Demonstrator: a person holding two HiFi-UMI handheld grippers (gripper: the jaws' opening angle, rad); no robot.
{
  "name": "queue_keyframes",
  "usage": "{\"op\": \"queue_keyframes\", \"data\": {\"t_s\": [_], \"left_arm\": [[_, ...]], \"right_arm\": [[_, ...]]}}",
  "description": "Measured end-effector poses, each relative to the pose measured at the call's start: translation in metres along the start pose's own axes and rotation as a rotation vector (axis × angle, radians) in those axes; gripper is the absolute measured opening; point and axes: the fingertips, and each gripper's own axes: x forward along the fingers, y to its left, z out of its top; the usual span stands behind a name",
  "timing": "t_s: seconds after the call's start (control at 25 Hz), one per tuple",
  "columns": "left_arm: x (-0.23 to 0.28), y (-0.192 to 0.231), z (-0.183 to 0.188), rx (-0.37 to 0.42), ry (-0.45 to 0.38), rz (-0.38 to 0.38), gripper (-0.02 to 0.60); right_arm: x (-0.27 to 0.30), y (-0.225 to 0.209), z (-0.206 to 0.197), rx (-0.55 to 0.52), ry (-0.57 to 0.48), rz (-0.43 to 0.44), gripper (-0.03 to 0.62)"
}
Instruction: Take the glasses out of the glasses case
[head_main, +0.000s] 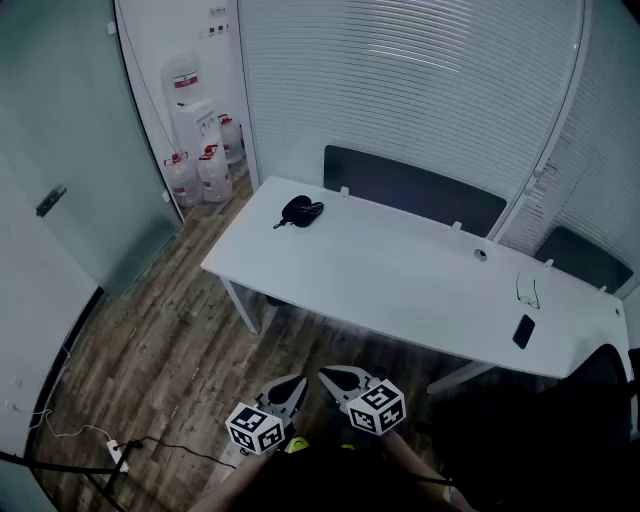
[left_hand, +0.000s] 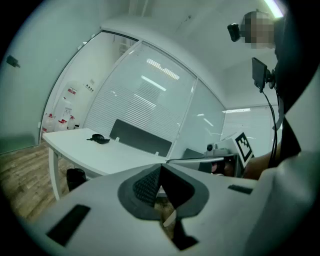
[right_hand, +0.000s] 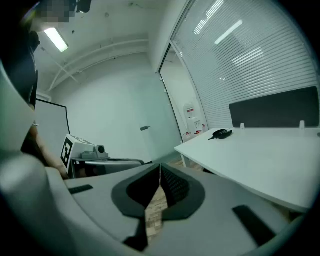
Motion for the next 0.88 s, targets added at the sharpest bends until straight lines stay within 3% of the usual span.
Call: {"op": "queue_keyframes", "data": {"t_s": [0.32, 0.6, 0.88], "left_arm": [[0.0, -0.003, 0.005, 0.047, -0.021, -0.023, 0.006], [-0.007, -0.003, 0.016, 0.109, -0.079, -0.028, 0.006], [-0.016, -0.008, 0.012, 0.144, -0.074, -0.06, 0.006]], "right_arm": [[0.001, 0.005, -0.001, -0.007, 0.01, 0.013, 0.017], [0.0, 0.017, -0.001, -0.192, 0.032, -0.011, 0.015], [0.003, 0.03, 0.003, -0.23, 0.008, 0.005, 0.015]]}}
